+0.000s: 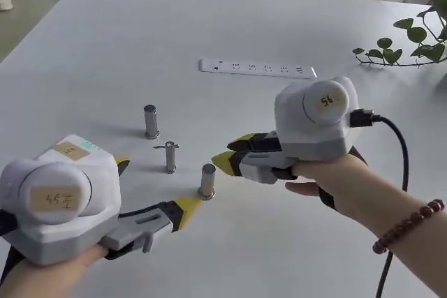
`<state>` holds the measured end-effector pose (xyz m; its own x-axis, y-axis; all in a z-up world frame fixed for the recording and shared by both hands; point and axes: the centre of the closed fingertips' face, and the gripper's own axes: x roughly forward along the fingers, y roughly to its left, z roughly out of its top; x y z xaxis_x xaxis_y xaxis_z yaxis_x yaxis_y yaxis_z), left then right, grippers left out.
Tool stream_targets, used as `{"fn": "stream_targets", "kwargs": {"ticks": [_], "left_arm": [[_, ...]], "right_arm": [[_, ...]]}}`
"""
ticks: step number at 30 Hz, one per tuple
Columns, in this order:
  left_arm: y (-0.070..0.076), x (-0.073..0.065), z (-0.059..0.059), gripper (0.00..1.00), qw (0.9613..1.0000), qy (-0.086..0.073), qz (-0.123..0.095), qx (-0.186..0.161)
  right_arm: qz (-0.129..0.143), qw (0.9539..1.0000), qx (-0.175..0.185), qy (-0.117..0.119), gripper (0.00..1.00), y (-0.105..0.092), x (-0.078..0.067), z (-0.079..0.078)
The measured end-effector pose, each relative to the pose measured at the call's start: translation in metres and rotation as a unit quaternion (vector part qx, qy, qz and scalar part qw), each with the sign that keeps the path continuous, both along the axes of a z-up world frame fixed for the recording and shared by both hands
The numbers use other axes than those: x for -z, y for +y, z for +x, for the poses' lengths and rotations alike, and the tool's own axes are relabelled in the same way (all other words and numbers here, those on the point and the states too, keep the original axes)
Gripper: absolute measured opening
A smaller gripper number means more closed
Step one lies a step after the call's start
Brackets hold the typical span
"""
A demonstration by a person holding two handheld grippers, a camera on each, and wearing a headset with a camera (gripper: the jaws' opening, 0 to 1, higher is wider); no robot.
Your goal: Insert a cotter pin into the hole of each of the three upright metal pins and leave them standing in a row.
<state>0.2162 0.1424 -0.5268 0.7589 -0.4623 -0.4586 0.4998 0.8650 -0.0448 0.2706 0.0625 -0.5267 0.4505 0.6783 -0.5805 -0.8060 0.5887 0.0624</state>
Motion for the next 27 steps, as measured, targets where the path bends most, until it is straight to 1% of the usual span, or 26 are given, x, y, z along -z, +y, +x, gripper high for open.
{"fn": "stream_targets", "kwargs": {"ticks": [1, 3, 4, 5, 7, 9, 11, 13, 14, 15, 16, 17, 19, 22, 24, 27], "left_arm": [[0.000, -0.001, 0.000, 0.70, 1.0000, -0.001, -0.002, 0.000], [-0.002, -0.004, 0.001, 0.69, 0.9999, -0.005, -0.013, -0.002], [-0.001, -0.004, 0.001, 0.67, 0.9999, -0.004, -0.013, -0.003], [0.000, -0.003, 0.001, 0.67, 0.9999, -0.002, -0.008, -0.005], [0.002, -0.002, 0.002, 0.67, 1.0000, -0.002, 0.001, -0.006], [0.004, -0.002, 0.001, 0.66, 1.0000, -0.002, 0.003, -0.006], [0.006, -0.001, 0.001, 0.67, 1.0000, -0.002, 0.005, -0.007], [0.008, 0.000, 0.001, 0.67, 0.9999, -0.001, 0.011, -0.006], [0.009, 0.001, 0.000, 0.68, 0.9999, -0.001, 0.015, -0.003], [0.009, 0.002, -0.001, 0.69, 0.9999, -0.002, 0.016, -0.001], [0.009, 0.002, -0.001, 0.69, 0.9999, -0.003, 0.015, 0.000], [0.008, 0.001, -0.002, 0.70, 0.9999, -0.003, 0.009, 0.003], [0.007, -0.001, -0.002, 0.71, 1.0000, -0.006, -0.005, 0.003], [0.008, -0.001, -0.002, 0.73, 0.9999, -0.001, -0.013, -0.004], [0.008, -0.002, -0.001, 0.75, 0.9999, -0.006, -0.014, -0.006], [0.008, -0.002, -0.001, 0.76, 0.9999, -0.007, -0.012, -0.004]], "right_arm": [[-0.003, 1.0000, 0.004, 0.004, 0.16, -0.004, 0.001, 0.003], [-0.012, 0.9998, 0.011, 0.014, 0.15, -0.011, 0.006, 0.008], [-0.014, 0.9997, 0.011, 0.015, 0.16, -0.014, 0.007, 0.010], [-0.017, 0.9996, 0.012, 0.016, 0.16, -0.016, 0.009, 0.012], [-0.029, 0.9993, 0.012, 0.022, 0.16, -0.025, 0.016, 0.021], [-0.048, 0.9986, 0.012, 0.021, 0.15, -0.033, 0.020, 0.025], [-0.059, 0.9979, 0.010, 0.023, 0.15, -0.038, 0.023, 0.029], [-0.062, 0.9977, 0.011, 0.026, 0.15, -0.042, 0.025, 0.034], [-0.067, 0.9973, 0.011, 0.028, 0.15, -0.047, 0.030, 0.040], [-0.077, 0.9967, 0.009, 0.024, 0.15, -0.050, 0.031, 0.042], [-0.086, 0.9961, 0.005, 0.022, 0.15, -0.052, 0.033, 0.043], [-0.097, 0.9951, 0.000, 0.020, 0.15, -0.054, 0.035, 0.045], [-0.105, 0.9942, -0.007, 0.022, 0.14, -0.056, 0.039, 0.047], [-0.116, 0.9929, -0.012, 0.022, 0.09, -0.059, 0.044, 0.051], [-0.125, 0.9917, -0.017, 0.025, 0.09, -0.060, 0.048, 0.053], [-0.138, 0.9896, -0.027, 0.033, 0.09, -0.061, 0.057, 0.057]]}}
